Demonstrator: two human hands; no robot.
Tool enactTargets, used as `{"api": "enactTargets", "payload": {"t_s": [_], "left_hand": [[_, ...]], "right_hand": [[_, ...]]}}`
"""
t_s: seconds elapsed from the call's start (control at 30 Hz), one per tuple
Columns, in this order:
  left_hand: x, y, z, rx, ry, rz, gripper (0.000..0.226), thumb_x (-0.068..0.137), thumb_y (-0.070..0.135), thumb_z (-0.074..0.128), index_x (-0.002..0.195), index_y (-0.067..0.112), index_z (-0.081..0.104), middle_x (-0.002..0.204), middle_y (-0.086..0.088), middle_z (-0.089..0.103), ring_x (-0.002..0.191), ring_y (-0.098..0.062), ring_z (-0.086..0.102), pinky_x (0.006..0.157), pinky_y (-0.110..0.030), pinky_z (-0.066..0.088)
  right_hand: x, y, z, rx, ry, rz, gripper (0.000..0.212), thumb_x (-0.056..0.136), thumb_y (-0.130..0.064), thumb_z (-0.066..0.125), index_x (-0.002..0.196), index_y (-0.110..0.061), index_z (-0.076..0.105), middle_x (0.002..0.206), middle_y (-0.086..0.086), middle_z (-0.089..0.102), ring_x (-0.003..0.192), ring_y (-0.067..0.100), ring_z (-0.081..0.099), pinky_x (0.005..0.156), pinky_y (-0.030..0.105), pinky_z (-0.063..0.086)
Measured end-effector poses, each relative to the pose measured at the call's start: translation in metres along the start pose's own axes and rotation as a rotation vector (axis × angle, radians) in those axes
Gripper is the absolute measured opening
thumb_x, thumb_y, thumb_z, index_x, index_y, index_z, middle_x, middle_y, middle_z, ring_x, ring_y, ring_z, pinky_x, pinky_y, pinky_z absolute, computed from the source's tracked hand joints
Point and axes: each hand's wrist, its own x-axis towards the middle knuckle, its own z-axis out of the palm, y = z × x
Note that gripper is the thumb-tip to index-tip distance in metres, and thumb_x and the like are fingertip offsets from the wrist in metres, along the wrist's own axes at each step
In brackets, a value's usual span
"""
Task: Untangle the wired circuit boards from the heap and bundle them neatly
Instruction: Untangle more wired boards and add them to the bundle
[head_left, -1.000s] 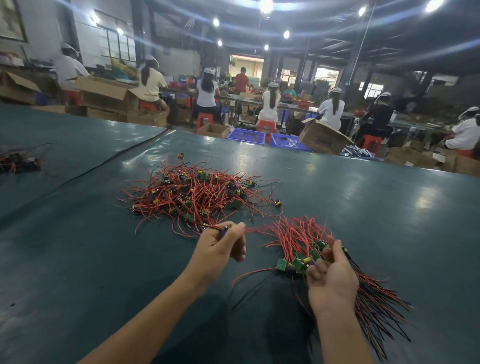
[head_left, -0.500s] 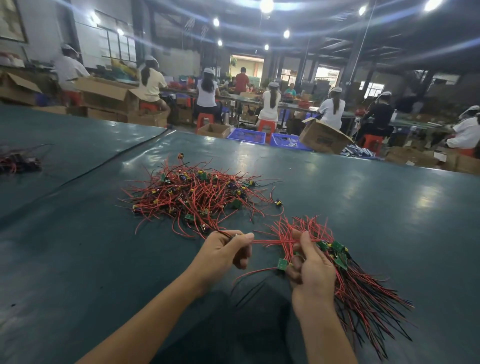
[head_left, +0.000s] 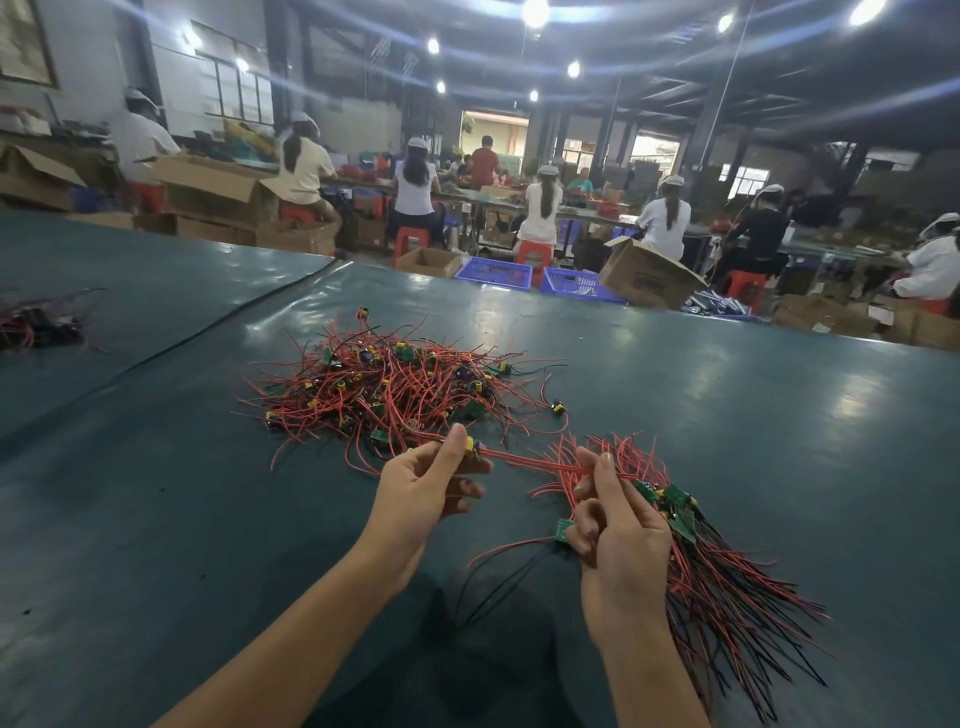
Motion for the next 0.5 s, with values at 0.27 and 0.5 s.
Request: {"api": "enactTargets", "payload": {"t_s": [0.27,0.5], "left_hand": [[0.002,0.002,-0.003,-0.019,0.011,-0.026,0.045,0.098,0.036,0.047,0.103,-0.002,0.069,0.075,-0.009,0.070,0.053,-0.014,0.055,0.050,-0.020,0.046],[0.002,0.002,-0.006,-0.178,-0.008,-0.067,0.032,0.092,0.039,0.056,0.100,0.012,0.072,0.093,-0.010,0.075,0.059,-0.011,0.062,0.056,-0.021,0.051]], "right_hand": [[-0.001,0.006,0.001,-0.188,-0.084,0.051,0.058,0.067,-0.049,0.073,0.113,-0.015,0.068,0.071,-0.003,0.067,0.045,0.005,0.041,0.038,0.017,0.033],[-0.011,0.019,0.010,-0.468,-0.240,0.075,0.011,0.081,-0.026,0.075,0.092,-0.022,0.074,0.075,-0.002,0.069,0.052,0.001,0.051,0.049,0.013,0.041]]}}
